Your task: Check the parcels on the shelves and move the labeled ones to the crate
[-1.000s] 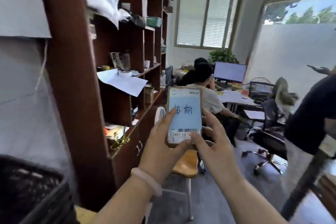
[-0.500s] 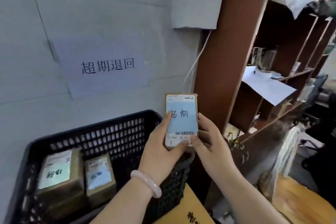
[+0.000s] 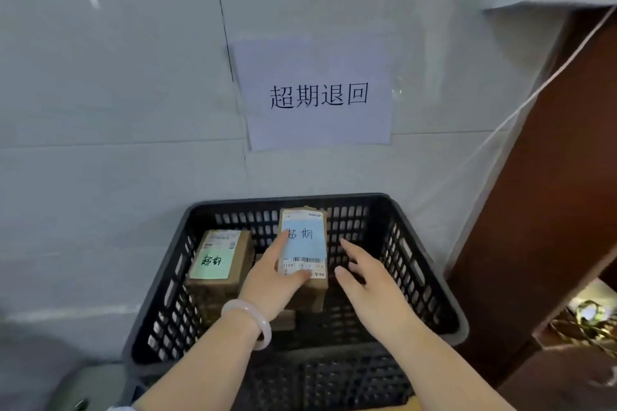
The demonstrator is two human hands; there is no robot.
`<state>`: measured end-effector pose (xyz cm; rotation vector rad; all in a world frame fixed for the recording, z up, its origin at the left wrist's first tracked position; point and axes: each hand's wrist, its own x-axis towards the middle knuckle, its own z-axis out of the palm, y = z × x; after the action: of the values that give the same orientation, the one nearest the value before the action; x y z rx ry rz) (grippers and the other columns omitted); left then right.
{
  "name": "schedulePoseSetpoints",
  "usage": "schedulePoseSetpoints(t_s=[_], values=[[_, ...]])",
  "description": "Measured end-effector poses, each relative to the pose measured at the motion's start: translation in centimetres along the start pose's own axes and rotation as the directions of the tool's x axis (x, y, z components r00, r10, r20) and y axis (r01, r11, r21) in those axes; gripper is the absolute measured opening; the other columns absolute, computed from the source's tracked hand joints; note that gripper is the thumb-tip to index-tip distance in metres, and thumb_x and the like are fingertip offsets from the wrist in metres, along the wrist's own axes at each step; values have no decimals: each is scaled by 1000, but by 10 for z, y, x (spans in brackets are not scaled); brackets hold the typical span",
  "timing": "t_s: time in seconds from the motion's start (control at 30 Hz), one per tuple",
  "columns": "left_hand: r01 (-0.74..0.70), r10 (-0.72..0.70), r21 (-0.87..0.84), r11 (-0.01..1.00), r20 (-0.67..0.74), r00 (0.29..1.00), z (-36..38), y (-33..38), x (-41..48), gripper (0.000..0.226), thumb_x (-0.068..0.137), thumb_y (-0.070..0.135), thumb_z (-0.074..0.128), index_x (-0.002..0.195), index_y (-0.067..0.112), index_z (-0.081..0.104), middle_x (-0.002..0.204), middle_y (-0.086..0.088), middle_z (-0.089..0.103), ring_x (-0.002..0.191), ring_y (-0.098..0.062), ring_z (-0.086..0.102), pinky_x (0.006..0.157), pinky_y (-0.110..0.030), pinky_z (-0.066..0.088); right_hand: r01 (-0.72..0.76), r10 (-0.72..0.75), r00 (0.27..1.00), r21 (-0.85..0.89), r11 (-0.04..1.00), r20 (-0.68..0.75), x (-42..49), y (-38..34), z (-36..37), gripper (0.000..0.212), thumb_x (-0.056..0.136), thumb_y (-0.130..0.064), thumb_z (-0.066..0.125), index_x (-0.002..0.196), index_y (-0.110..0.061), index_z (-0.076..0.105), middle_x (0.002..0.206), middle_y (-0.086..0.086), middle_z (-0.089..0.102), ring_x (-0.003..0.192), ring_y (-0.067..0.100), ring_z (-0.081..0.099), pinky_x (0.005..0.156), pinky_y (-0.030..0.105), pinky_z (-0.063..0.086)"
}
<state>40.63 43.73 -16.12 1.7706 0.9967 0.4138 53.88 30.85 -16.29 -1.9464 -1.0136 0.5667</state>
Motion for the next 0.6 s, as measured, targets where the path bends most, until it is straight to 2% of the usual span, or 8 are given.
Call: schedulePoseSetpoints(t_s=[0.17,0.23,0.37,0.43,0.5,0.6], values=[[175,-173,96,980,-28,984,-8,-30,29,82,87,28,71,152,43,23,149,7,44,129,-17,49,109,-37,40,-15,20,997,-65,998,80,29,6,23,46,100,-48,37,146,-39,36,152,-14,33,137,1,30,113,24,22],[213,-209,137,968,-38,977,-8,-37,39,82,88,28,70,152,43,22,148,6,44,127,-18,50,107,-35,42,-9,18,994,-85,996,108,38,8,30,46,100,-47,36,146,-38,37,151,-14,34,137,1,29,111,22,19],[265,-271,299,917,-23,962,-10,-49,54,81,93,27,62,154,42,11,142,-1,49,119,-19,56,92,-27,44,0,16,991,-120,993,131,57,10,37,46,101,-45,35,146,-35,38,151,-13,35,137,0,27,108,19,18],[273,-282,354,894,-28,959,-11,-53,58,78,96,30,58,154,43,9,140,-3,47,118,-20,55,97,-31,47,-4,20,991,-123,992,135,66,12,42,46,101,-45,36,146,-35,38,151,-13,36,137,1,28,110,21,19],[251,-262,435,865,-37,964,-11,-55,59,73,97,34,55,154,42,10,148,-5,36,126,-22,49,105,-35,44,-5,23,989,-124,992,148,71,13,49,46,101,-45,36,146,-35,38,151,-14,35,137,0,28,109,20,20],[179,-213,597,782,-13,977,-11,-53,54,74,97,40,53,155,40,8,162,-5,2,144,-28,28,114,-39,33,-3,31,984,-157,988,174,73,18,55,45,101,-45,36,145,-36,39,151,-13,36,137,0,27,111,21,19]])
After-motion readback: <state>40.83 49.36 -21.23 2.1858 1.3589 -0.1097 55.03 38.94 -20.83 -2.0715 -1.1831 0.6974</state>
